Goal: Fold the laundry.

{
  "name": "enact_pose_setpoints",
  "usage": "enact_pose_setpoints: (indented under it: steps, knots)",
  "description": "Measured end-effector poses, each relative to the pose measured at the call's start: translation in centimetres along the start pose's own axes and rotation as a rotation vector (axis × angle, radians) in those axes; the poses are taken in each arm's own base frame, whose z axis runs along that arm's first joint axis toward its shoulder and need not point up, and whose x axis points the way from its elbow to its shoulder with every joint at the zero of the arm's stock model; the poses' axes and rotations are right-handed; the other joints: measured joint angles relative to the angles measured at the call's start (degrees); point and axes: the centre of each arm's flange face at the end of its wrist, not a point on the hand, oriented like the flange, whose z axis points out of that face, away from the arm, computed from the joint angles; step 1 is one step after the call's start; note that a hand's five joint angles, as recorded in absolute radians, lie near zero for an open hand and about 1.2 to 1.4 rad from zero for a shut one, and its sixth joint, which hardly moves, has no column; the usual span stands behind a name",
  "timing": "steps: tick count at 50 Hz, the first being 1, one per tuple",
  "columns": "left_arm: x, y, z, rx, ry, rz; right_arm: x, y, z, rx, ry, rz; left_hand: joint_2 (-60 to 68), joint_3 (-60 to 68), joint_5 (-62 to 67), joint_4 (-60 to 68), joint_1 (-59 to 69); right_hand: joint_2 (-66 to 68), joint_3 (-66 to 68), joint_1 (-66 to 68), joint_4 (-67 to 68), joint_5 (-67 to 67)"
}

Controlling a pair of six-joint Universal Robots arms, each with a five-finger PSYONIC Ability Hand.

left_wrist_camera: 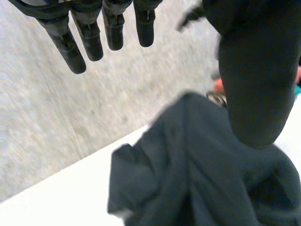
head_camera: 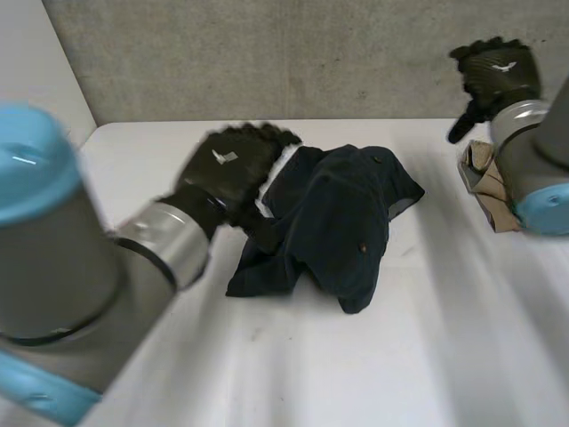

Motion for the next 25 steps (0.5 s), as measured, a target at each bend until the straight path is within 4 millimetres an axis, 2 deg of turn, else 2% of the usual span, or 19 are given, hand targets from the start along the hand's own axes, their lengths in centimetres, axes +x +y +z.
enact_pose_setpoints:
  steps: [1, 2, 4, 5, 8, 9, 10, 13, 17, 20, 21, 25]
  knots:
    - [-0.2, -0.3, -0.1, 0.008, -0.001, -0.002, 0.2, -0.2, -0.4, -0.014, 0.002, -0.001, 0.0, 0.0, 0.0, 0.0, 0.0, 0.0, 0.0, 0.0, 0.0, 0.0]
    - [-1.0, -1.1, -0.5, 0.032, -0.001, -0.011, 0.6, -0.6, -1.8, -0.071, 0.005, -0.001, 0.0, 0.0, 0.0, 0.1, 0.0, 0.0, 0.0, 0.0, 0.0, 0.0]
    - [-1.8, -1.6, -0.8, 0.046, -0.002, -0.02, 1.0, -0.9, -3.2, -0.127, -0.002, 0.002, 0.2, 0.2, 0.1, 0.3, 0.2, 0.0, 0.0, 0.0, 0.0, 0.0]
    - [-2.8, -1.6, -1.0, 0.042, -0.005, -0.032, 1.1, -0.7, -4.9, -0.198, -0.028, 0.015, 1.7, 1.6, 1.0, 1.7, 1.4, 0.0, 0.0, 0.0, 0.0, 0.0]
    - [-4.5, -0.2, -0.9, -0.021, -0.016, -0.059, 0.6, 0.4, -8.0, -0.319, -0.109, 0.072, 3.0, 2.9, 2.3, 3.6, 3.3, 0.0, 0.0, 0.0, 0.0, 0.0]
    - [-4.7, 0.1, -0.8, -0.034, -0.018, -0.064, 0.5, 0.5, -8.3, -0.331, -0.119, 0.08, 3.0, 2.9, 2.3, 3.6, 3.3, 0.0, 0.0, 0.0, 0.0, 0.0]
    - [-5.6, 1.6, -0.6, -0.095, -0.031, -0.084, 0.0, 1.6, -10.0, -0.396, -0.177, 0.137, 3.3, 3.0, 2.4, 3.9, 3.5, 0.2, 0.2, 0.1, 0.2, 0.1]
    - [-6.9, 4.9, 0.0, -0.216, -0.057, -0.122, -1.3, 3.7, -12.4, -0.49, -0.266, 0.258, 3.3, 3.0, 2.4, 3.9, 3.5, 0.4, 0.9, 0.2, 0.7, 0.4]
    - [-7.7, 8.6, 1.0, -0.33, -0.082, -0.153, -3.1, 6.5, -14.6, -0.57, -0.327, 0.413, 3.3, 3.0, 2.4, 3.9, 3.5, 0.5, 1.0, 0.2, 0.7, 0.4]
    - [-7.8, 10.6, 1.9, -0.372, -0.085, -0.16, -4.1, 7.7, -15.3, -0.59, -0.342, 0.476, 3.5, 3.1, 2.4, 3.9, 3.5, 0.5, 1.0, 0.2, 0.7, 0.4]
    - [-7.6, 11.6, 2.5, -0.386, -0.08, -0.159, -5.1, 8.9, -15.6, -0.595, -0.345, 0.528, 3.9, 3.6, 2.9, 4.4, 3.5, 0.5, 1.0, 0.2, 0.7, 0.4]
    - [-6.7, 13.3, 4.0, -0.397, -0.059, -0.147, -6.6, 10.6, -15.4, -0.589, -0.325, 0.579, 4.8, 4.5, 3.9, 5.3, 4.6, 0.6, 1.0, 0.2, 0.7, 0.4]
